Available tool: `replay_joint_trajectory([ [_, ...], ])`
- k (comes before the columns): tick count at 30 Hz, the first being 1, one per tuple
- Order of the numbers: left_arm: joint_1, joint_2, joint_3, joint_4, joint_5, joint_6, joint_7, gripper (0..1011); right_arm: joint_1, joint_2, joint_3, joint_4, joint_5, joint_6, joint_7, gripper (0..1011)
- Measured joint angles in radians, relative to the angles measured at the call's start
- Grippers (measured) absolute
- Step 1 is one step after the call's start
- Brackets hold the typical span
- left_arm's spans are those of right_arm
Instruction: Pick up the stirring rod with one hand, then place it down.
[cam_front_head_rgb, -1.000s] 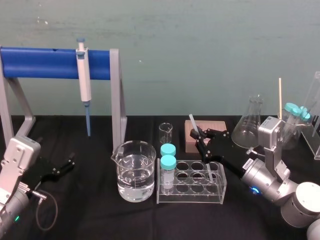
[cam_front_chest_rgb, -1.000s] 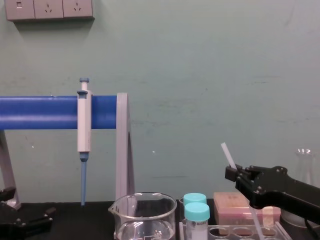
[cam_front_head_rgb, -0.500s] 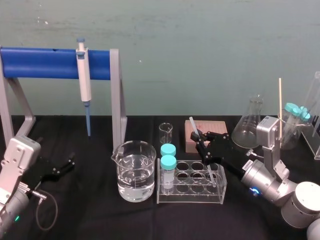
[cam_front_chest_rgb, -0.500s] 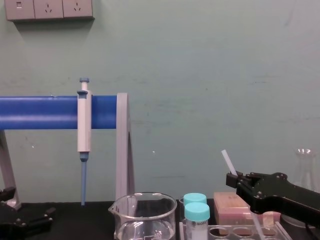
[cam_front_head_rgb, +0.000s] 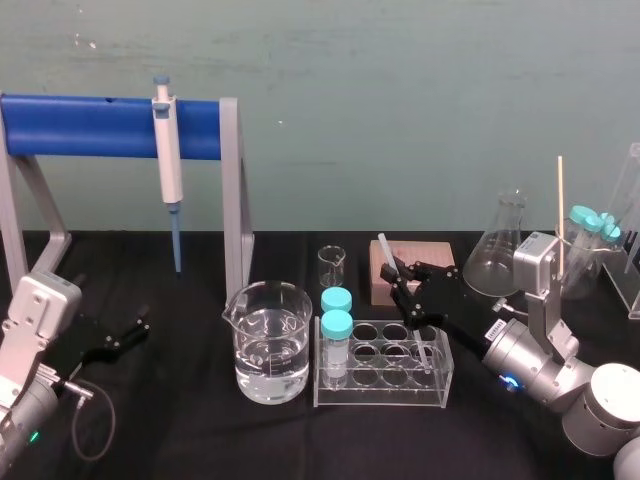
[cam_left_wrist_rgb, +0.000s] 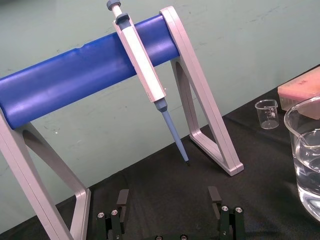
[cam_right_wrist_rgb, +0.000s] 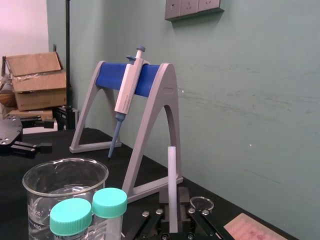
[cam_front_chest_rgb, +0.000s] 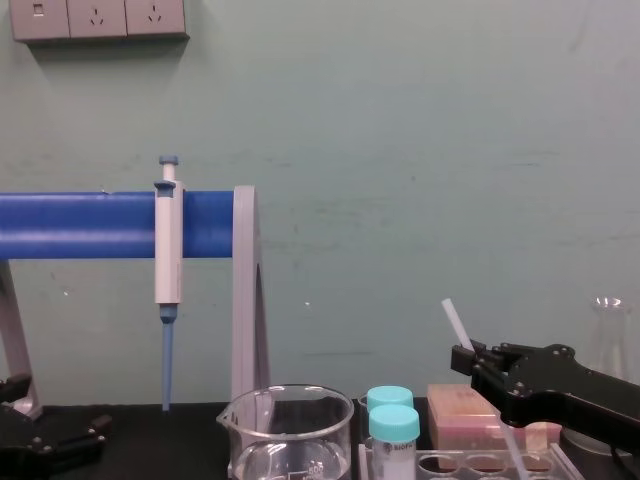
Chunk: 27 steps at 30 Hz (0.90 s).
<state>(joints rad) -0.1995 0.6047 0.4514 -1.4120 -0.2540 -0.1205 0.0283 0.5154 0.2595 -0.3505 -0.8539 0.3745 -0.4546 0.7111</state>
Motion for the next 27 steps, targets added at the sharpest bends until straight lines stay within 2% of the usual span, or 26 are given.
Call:
replay_joint_trajectory([
  [5, 0.000, 0.000, 0.000, 0.000, 0.000, 0.000, 0.000, 1000, 0.000, 0.000, 0.000, 0.000, 0.000, -0.001, 0.000, 238],
  [6, 0.000, 0.000, 0.000, 0.000, 0.000, 0.000, 0.000, 1000, 0.000, 0.000, 0.000, 0.000, 0.000, -0.001, 0.000, 296],
  [9, 0.000, 0.000, 0.000, 0.000, 0.000, 0.000, 0.000, 1000, 0.000, 0.000, 0.000, 0.000, 0.000, -0.002, 0.000, 357],
  [10, 0.000, 0.000, 0.000, 0.000, 0.000, 0.000, 0.000, 1000, 0.000, 0.000, 0.000, 0.000, 0.000, -0.002, 0.000, 411],
  [13, 0.000, 0.000, 0.000, 0.000, 0.000, 0.000, 0.000, 1000, 0.000, 0.000, 0.000, 0.000, 0.000, -0.002, 0.000, 471],
  [16, 0.000, 0.000, 0.000, 0.000, 0.000, 0.000, 0.000, 1000, 0.000, 0.000, 0.000, 0.000, 0.000, -0.002, 0.000, 618],
  [19, 0.000, 0.000, 0.000, 0.000, 0.000, 0.000, 0.000, 1000, 0.000, 0.000, 0.000, 0.000, 0.000, -0.002, 0.000, 673],
  [25, 0.000, 0.000, 0.000, 0.000, 0.000, 0.000, 0.000, 1000, 0.000, 0.000, 0.000, 0.000, 0.000, -0.002, 0.000, 889],
  [26, 0.000, 0.000, 0.000, 0.000, 0.000, 0.000, 0.000, 1000, 0.000, 0.000, 0.000, 0.000, 0.000, -0.002, 0.000, 889],
  [27, 0.000, 0.000, 0.000, 0.000, 0.000, 0.000, 0.000, 1000, 0.000, 0.000, 0.000, 0.000, 0.000, -0.002, 0.000, 934],
])
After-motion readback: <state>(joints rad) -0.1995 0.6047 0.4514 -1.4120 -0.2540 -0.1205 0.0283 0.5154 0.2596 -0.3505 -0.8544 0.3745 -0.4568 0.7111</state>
